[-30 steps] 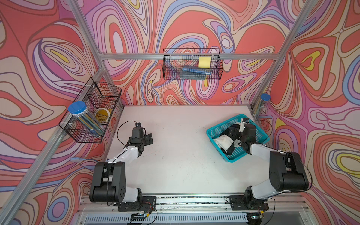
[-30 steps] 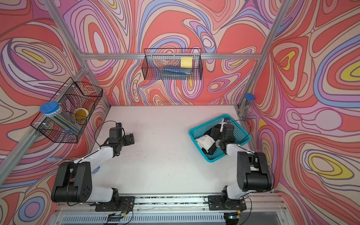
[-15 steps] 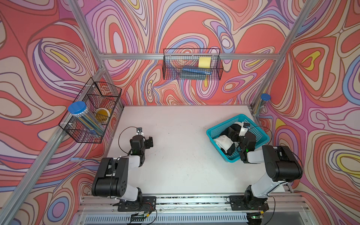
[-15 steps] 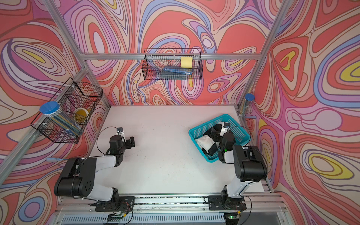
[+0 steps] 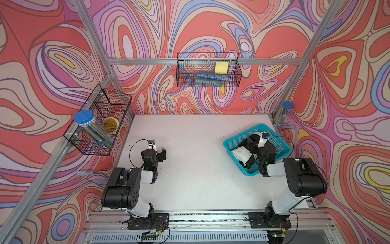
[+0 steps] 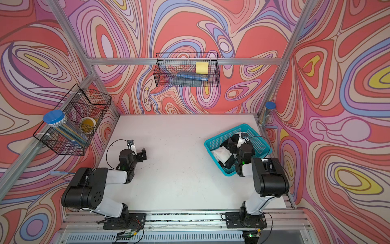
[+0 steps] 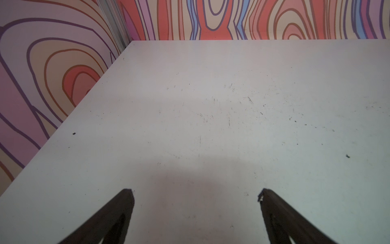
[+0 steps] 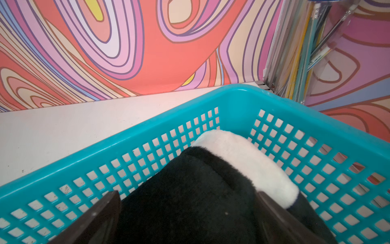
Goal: Roll up the pillowcase
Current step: Reset both arms
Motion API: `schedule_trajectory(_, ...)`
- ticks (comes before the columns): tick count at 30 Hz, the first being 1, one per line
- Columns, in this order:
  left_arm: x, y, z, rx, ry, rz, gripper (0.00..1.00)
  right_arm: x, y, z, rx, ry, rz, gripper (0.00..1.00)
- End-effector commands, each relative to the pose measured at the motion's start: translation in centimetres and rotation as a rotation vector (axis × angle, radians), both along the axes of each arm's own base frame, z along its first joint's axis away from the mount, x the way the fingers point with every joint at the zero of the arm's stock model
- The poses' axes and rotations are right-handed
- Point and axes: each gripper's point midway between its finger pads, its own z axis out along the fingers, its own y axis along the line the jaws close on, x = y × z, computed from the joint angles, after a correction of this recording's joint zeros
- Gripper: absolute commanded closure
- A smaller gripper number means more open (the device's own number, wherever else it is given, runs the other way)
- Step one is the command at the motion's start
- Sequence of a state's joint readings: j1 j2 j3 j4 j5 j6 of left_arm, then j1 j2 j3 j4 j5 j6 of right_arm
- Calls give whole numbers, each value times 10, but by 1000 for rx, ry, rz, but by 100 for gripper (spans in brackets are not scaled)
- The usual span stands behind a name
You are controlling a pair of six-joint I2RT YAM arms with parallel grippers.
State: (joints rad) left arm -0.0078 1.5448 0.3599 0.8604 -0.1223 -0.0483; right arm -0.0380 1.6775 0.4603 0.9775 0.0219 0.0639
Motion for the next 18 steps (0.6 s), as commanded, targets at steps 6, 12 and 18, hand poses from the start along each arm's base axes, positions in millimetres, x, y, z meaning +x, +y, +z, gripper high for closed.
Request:
schedule_trajectory(6, 7, -5, 14, 8, -47, -25, 1, 0, 4, -12, -18, 42, 9, 2)
schedule_trajectory(12, 9, -6, 11, 12, -32, -29, 1, 2, 6, -12, -26, 47, 13, 2)
schedule_trajectory(18, 7, -8, 14, 13, -47, -42, 1, 1, 6, -13, -25, 50, 13, 2)
